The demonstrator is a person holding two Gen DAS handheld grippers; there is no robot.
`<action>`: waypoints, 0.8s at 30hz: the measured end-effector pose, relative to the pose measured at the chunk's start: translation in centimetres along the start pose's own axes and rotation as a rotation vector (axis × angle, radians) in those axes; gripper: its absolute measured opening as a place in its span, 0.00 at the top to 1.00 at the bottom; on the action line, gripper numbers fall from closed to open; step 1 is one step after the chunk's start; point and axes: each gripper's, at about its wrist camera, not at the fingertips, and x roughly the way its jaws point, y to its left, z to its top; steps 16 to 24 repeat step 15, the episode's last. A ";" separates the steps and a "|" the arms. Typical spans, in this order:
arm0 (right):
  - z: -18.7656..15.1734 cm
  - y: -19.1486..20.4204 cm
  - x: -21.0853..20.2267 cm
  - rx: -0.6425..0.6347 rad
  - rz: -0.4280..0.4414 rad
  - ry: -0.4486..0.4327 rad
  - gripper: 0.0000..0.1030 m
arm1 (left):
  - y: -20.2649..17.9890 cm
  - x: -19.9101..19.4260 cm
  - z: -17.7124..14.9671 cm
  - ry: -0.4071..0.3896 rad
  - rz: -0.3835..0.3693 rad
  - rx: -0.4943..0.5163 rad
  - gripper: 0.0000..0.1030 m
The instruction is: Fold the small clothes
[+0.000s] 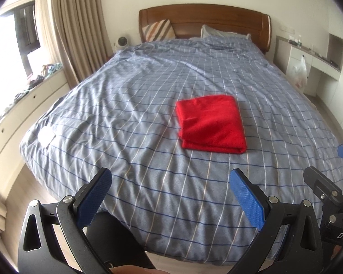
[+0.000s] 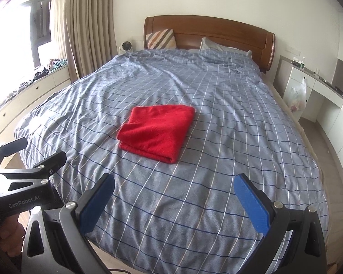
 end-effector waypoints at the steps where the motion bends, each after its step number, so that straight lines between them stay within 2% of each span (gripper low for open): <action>1: 0.0 0.0 0.1 0.001 0.000 0.003 0.01 | 0.1 0.0 -0.1 -0.001 0.002 0.001 0.00; 9: -0.2 0.0 0.3 0.004 -0.007 0.006 0.01 | 0.2 -0.6 -0.1 -0.021 -0.025 0.000 0.00; 24: -0.2 -0.2 0.3 0.005 -0.004 0.008 0.01 | -0.1 -0.5 -0.1 -0.029 -0.007 0.007 0.00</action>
